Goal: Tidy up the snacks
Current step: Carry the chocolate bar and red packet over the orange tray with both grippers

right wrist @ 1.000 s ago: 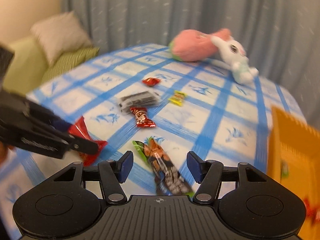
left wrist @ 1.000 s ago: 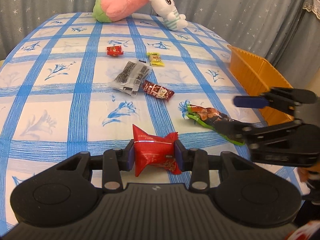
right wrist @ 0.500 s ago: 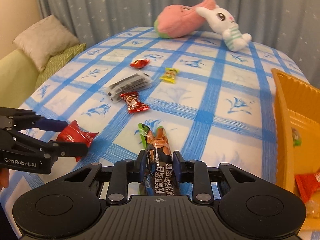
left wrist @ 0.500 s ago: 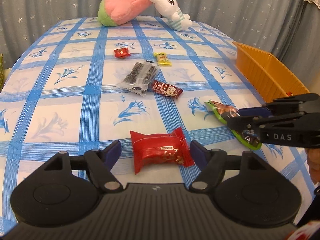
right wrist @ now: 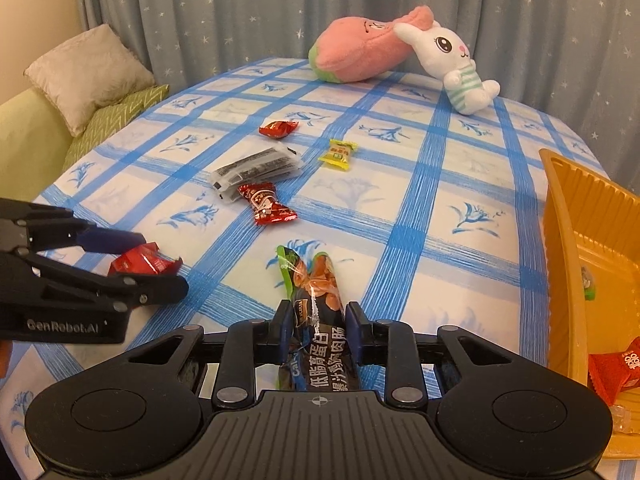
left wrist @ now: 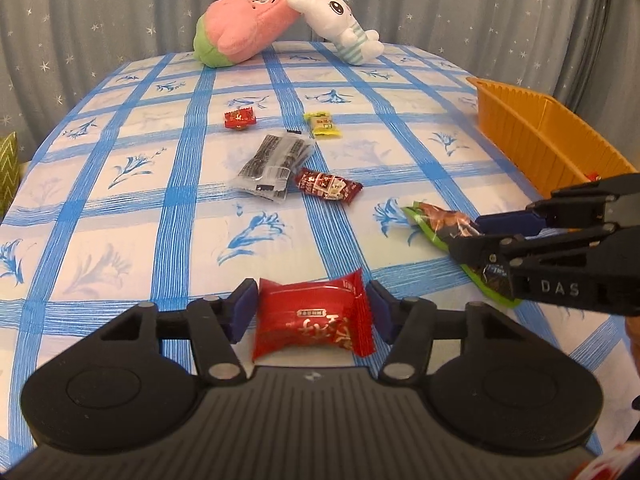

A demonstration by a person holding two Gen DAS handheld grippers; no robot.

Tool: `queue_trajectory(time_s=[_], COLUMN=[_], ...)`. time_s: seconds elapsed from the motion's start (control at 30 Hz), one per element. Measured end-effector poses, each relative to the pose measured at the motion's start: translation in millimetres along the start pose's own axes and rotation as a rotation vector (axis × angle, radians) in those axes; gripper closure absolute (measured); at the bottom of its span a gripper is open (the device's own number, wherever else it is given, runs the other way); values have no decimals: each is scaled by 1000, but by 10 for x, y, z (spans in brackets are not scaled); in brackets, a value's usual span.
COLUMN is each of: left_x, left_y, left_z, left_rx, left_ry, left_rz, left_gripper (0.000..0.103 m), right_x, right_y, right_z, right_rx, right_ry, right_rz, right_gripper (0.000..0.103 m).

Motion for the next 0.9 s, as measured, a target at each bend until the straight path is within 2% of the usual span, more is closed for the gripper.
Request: queue_trajectory(time_s=[0.27,0.7,0.9], left_x=[-37,-52,-125], left_y=[13,-97,-158], left_z=[17,-86,-212], left_rx=[15,-17,-42], left_ry=[15,-11,-27], left_rz=[8,6,11], left_gripper=[59,61,61], right_x=[1,14,-176], right_y=[-2,-134,-194], right_z=[-7,-14,3], right_rx=[0,-50,-70], right_ry=[4,15,59], right_rz=[-1,-31,6], right_gripper=[74,75,75])
Point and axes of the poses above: each gripper's, at about its wrist camera, not at the fingertips, and y roughly the way its jaws point, z to its left, x to its top, the point moved 8 cm from there along y, roughly the way its jaws point, and after that the axes turned 15 degrees about -y, right-handed, at the moved point
